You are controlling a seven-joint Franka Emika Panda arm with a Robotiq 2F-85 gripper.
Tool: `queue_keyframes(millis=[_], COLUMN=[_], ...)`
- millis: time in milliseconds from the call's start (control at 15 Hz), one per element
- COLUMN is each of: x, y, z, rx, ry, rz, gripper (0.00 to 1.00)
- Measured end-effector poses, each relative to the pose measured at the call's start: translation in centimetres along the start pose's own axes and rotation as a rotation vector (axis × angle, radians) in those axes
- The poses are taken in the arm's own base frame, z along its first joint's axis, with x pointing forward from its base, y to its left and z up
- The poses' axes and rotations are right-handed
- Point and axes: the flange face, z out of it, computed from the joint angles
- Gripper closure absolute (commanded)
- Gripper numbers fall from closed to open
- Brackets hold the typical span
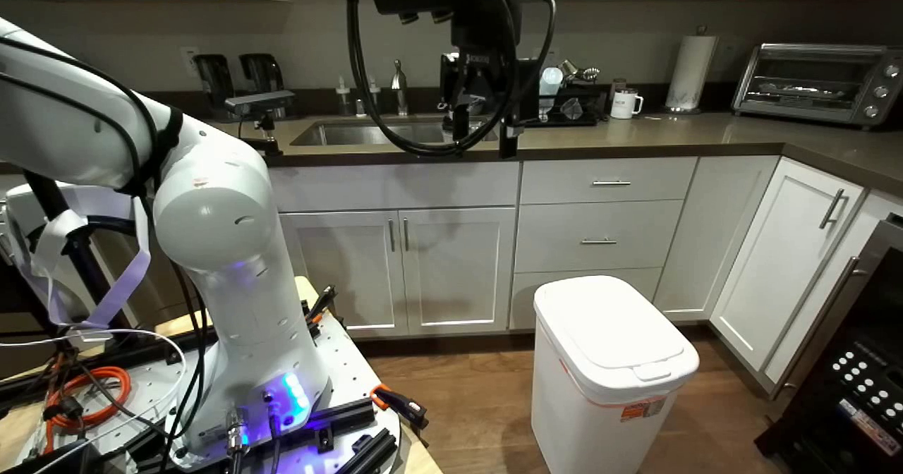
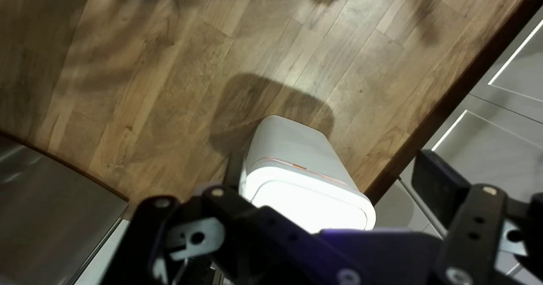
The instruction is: Open the lid of the white bin
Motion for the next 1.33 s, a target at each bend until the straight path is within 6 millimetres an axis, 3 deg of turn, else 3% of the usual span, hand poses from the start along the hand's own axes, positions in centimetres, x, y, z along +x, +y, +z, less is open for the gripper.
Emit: queue_keyframes(millis=[733, 867, 1333], x=[0.0, 0.0, 3.6], y=[0.0, -0.4, -8.7], z=[0.0, 0.9, 15.2], rx=[0.000, 0.003, -0.034], ry=[0.000, -0.016, -0.134], rz=[0.000, -0.005, -0.015], gripper=[0.00, 0.00, 0.00])
